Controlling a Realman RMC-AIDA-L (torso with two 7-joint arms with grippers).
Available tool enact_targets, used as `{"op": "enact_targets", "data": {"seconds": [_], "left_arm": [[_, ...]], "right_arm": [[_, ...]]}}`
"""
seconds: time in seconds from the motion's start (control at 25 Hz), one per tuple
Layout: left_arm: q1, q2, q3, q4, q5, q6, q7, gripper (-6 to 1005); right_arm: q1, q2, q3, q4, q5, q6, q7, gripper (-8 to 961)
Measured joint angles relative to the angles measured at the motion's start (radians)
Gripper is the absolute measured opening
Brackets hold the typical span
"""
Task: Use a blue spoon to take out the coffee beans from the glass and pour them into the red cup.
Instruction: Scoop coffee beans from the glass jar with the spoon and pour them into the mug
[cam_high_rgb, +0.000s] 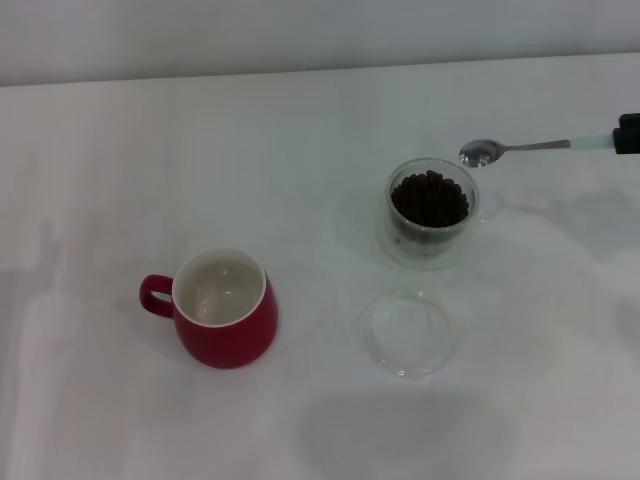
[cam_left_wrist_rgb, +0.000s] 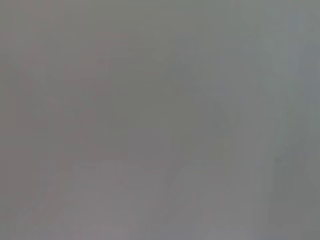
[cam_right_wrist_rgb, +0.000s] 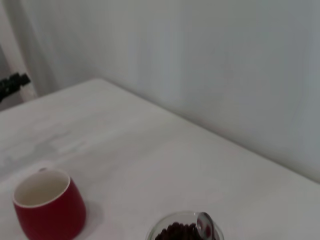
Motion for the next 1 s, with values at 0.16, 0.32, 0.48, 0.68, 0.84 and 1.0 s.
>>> {"op": "enact_targets", "data": {"seconds": [0.16, 0.32, 0.48, 0.68, 0.84, 1.0], "left_arm": [[-0.002, 0.0, -0.001, 0.0, 0.0, 0.0, 0.0, 834], [-0.002, 0.0, 0.001, 0.0, 0.0, 0.0, 0.0, 834], [-0.002, 0.0, 0.001, 0.0, 0.001, 0.0, 0.0, 833], [-0.002, -0.001, 0.002, 0.0, 0.002, 0.0, 0.0, 833], [-0.001, -0.001, 0.003, 0.0, 0.014, 0.0, 0.0, 834], [0.0, -0.001, 0.003, 0.0, 0.021, -0.001, 0.0, 834]], "right_arm": [[0.062, 0.0, 0.0, 0.012, -0.084, 0.0, -0.007, 144], [0.113, 0.001, -0.001, 0.016, -0.14, 0.001, -0.012, 144], [0.14, 0.003, -0.001, 0.009, -0.168, 0.011, -0.024, 144], [0.159, 0.005, 0.0, -0.008, -0.184, 0.04, -0.037, 144], [0.177, 0.006, 0.001, -0.067, -0.228, 0.081, -0.044, 144], [0.182, 0.008, 0.001, -0.117, -0.251, 0.133, -0.051, 144]]}}
